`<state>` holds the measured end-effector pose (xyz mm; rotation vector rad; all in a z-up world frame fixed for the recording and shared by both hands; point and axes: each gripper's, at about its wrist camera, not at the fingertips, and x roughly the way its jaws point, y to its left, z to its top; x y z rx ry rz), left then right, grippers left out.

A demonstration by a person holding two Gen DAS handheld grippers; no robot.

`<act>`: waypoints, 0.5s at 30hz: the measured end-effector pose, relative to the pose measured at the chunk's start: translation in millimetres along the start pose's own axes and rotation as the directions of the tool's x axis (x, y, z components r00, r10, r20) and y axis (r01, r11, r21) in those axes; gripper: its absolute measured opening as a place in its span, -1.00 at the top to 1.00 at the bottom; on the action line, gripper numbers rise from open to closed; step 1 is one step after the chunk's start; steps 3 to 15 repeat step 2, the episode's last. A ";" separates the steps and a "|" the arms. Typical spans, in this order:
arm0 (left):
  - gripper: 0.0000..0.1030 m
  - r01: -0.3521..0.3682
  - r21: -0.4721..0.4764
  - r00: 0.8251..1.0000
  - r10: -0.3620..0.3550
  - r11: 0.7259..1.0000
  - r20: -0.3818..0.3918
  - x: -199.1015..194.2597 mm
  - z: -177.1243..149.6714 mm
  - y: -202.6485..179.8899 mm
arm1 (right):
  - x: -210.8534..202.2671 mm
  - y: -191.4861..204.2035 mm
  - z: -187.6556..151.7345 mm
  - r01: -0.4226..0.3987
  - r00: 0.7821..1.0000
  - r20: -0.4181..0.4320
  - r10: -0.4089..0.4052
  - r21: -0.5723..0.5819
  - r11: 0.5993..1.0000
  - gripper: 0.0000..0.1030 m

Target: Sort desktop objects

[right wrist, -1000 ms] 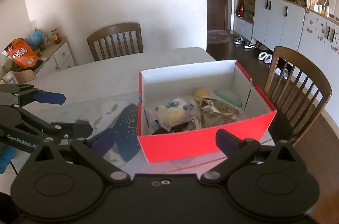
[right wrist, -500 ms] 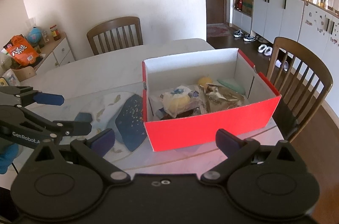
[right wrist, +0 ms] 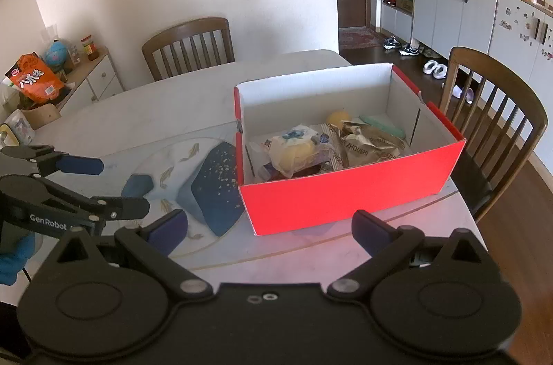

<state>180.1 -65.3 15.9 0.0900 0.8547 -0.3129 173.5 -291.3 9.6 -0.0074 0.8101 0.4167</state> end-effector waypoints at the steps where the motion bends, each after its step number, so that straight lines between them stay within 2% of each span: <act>1: -1.00 0.005 0.000 1.000 -0.005 1.000 -0.001 0.3 0.2 0.3 | 0.1 -0.2 0.2 0.001 1.000 -0.001 -0.001 0.002 1.000 -0.98; 15: -1.00 0.003 0.000 1.000 -0.003 1.000 -0.001 0.3 0.2 0.4 | 0.5 -0.3 0.1 0.000 1.000 -0.003 0.000 0.003 1.000 -0.98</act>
